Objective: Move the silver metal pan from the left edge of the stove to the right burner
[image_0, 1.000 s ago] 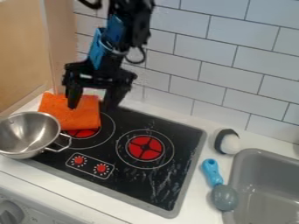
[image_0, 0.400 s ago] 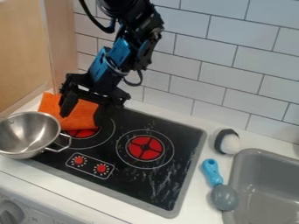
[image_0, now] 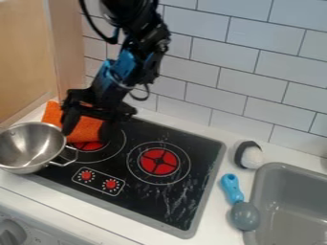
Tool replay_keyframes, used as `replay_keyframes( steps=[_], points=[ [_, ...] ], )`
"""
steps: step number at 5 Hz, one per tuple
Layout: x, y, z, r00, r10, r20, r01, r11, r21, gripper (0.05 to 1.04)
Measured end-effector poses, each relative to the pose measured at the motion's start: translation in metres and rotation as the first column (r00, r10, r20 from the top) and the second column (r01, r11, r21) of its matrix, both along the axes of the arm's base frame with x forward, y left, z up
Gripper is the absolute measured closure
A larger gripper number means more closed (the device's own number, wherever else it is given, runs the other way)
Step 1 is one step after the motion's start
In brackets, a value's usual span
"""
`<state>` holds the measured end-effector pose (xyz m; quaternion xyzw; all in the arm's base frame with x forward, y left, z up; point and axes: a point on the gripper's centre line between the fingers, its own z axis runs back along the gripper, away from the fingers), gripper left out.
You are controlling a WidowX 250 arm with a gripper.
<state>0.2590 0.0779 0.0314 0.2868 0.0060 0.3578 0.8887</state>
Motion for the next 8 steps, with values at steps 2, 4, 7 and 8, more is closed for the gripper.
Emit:
replay_keyframes(
  steps=[2,4,7,8],
  points=[
    [-0.005,0.013,-0.015,0.999,0.037,-0.008,-0.037,0.999,-0.017,0.085],
    [0.001,0.016,-0.020,0.999,0.043,-0.003,-0.043,0.999,-0.015,0.411],
    [-0.003,0.017,-0.025,0.998,0.064,-0.029,-0.064,0.998,0.005,1.011],
    [-0.004,0.017,-0.025,0.998,0.061,-0.035,-0.061,0.998,0.002,1.016]
  ],
)
